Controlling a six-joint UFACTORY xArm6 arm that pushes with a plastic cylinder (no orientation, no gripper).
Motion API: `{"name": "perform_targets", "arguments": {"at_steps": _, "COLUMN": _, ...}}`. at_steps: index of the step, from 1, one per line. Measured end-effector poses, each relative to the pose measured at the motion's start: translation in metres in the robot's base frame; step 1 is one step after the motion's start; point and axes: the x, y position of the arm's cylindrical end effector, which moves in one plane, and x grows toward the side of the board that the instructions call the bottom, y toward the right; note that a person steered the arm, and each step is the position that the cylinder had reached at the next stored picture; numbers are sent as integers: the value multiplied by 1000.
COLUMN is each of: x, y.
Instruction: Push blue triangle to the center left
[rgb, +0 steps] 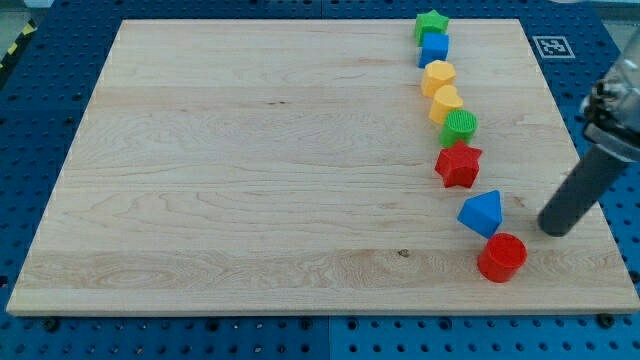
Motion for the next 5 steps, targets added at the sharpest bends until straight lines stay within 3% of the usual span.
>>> {"name": "perform_targets", "arguments": {"at_steps": 2, "x": -4, "y": -83}}
{"name": "perform_targets", "arguments": {"at_steps": 5, "x": -58, "y": -151}}
